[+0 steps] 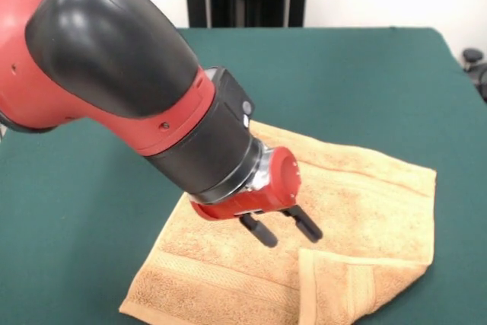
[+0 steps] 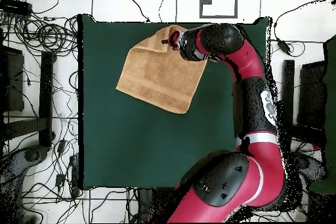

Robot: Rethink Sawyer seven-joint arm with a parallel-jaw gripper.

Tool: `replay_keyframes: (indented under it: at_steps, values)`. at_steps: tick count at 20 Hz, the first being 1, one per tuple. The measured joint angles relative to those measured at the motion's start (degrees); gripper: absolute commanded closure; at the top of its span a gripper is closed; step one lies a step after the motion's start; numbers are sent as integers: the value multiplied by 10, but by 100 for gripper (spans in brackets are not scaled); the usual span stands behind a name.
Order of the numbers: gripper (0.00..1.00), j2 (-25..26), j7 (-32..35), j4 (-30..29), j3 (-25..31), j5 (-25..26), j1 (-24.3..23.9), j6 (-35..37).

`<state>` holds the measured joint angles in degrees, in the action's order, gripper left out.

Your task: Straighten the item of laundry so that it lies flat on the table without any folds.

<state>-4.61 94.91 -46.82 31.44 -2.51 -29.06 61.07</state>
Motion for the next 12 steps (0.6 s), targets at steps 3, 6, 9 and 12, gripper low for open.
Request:
replay_keyframes:
  at_steps: [3, 6, 9, 12]
  values:
    - [0, 1, 0, 3, -9, 0, 1, 0]
    - [0, 1, 0, 7, -18, 1, 4, 0]
    - [0, 5, 0, 20, -31, 2, 11, 0]
    - [0, 13, 0, 36, -37, 2, 18, 0]
